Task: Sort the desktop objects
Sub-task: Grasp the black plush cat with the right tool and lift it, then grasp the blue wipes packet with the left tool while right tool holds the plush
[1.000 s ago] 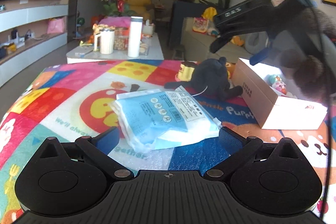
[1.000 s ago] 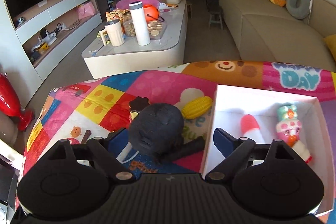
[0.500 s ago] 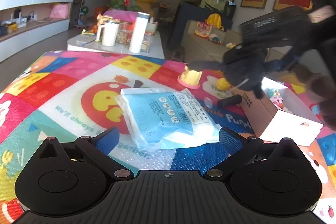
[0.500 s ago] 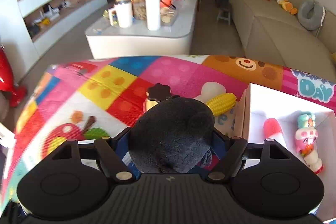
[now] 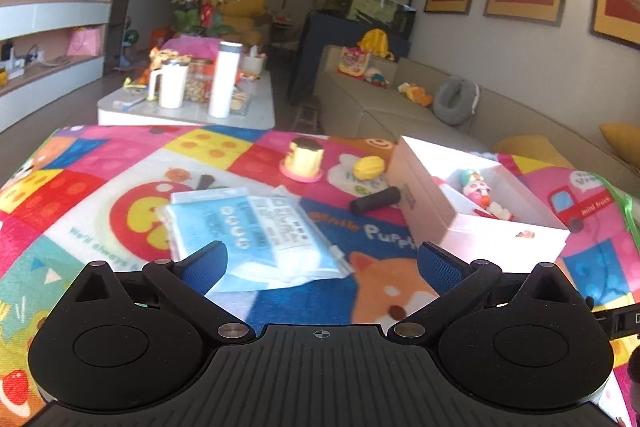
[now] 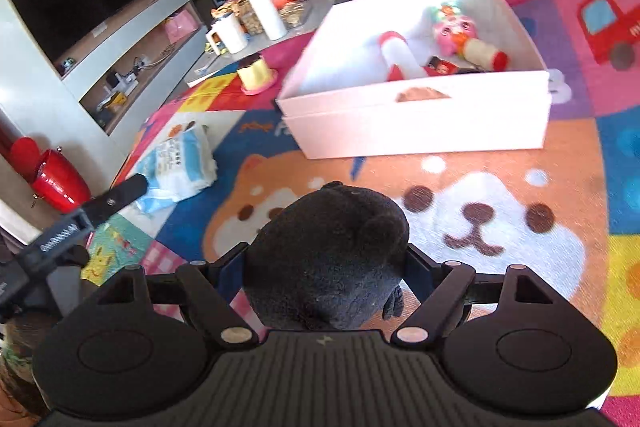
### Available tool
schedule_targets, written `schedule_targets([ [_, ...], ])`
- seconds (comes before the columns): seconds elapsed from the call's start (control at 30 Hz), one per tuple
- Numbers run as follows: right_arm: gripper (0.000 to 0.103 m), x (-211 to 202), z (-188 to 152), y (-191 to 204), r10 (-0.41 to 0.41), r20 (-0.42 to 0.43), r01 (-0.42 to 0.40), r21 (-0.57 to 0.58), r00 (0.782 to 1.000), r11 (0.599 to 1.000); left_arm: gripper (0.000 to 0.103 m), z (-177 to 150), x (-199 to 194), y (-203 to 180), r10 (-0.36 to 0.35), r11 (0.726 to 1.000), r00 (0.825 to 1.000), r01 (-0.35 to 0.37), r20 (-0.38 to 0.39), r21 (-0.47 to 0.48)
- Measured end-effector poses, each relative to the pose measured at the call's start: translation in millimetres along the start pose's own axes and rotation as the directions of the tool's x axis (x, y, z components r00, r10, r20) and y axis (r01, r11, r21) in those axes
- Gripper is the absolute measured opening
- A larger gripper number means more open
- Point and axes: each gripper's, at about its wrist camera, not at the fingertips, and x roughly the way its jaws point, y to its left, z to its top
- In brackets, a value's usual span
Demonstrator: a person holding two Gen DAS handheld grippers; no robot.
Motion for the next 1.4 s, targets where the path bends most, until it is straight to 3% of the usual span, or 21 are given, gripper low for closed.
schedule_targets([
  [0.2, 0.089, -27, -19, -27, -0.049, 0.084, 0.049, 0.001, 0.995, 0.999, 0.103, -13, 7, -53, -0.104, 0.985, 0.991, 0.114, -0.085, 0.126],
  [0.4, 0.101, -54, -36, -47, -0.114, 0.129, 0.113, 0.017, 0.985, 0.993, 0.103, -33, 15, -81, -0.141, 0.961, 0.976, 0.176, -0.168, 0.215],
  [0.63, 0.103, -80, -43, -54, -0.256, 0.222, 0.257, 0.023, 0.941, 0.966, 0.103, -38, 10, -92, -0.151, 0.949, 0.972, 0.193, -0.180, 0.249],
  [0.8, 0.103, -92, -41, -56, -0.343, 0.266, 0.353, 0.010, 0.901, 0.936, 0.103, -34, 9, -83, -0.068, 0.955, 0.988, 0.105, -0.141, 0.276],
  [0.9, 0.103, -102, -36, -56, -0.324, 0.292, 0.329, 0.034, 0.900, 0.944, 0.103, -25, 13, -66, 0.079, 0.957, 0.994, -0.056, -0.071, 0.284],
  [1.0, 0.103, -114, -29, -52, -0.314, 0.355, 0.315, 0.057, 0.880, 0.947, 0.103, -10, 22, -36, 0.229, 0.944, 0.973, -0.218, -0.016, 0.247],
  [1.1, 0.103, -118, -21, -48, -0.309, 0.396, 0.308, 0.069, 0.865, 0.949, 0.103, 7, 33, -5, 0.302, 0.929, 0.953, -0.298, 0.015, 0.219],
  [1.27, 0.103, -113, -12, -47, -0.335, 0.404, 0.332, 0.080, 0.851, 0.940, 0.103, 38, 51, 41, 0.242, 0.956, 0.970, -0.244, 0.032, 0.163],
  [1.33, 0.103, -112, -11, -49, -0.345, 0.408, 0.332, 0.105, 0.845, 0.938, 0.103, 45, 68, 57, 0.145, 0.984, 0.987, -0.138, -0.065, 0.111],
  [1.4, 0.103, -111, -10, -53, -0.362, 0.402, 0.337, 0.133, 0.841, 0.932, 0.103, 41, 86, 64, 0.034, 0.998, 0.983, -0.025, -0.181, 0.053],
])
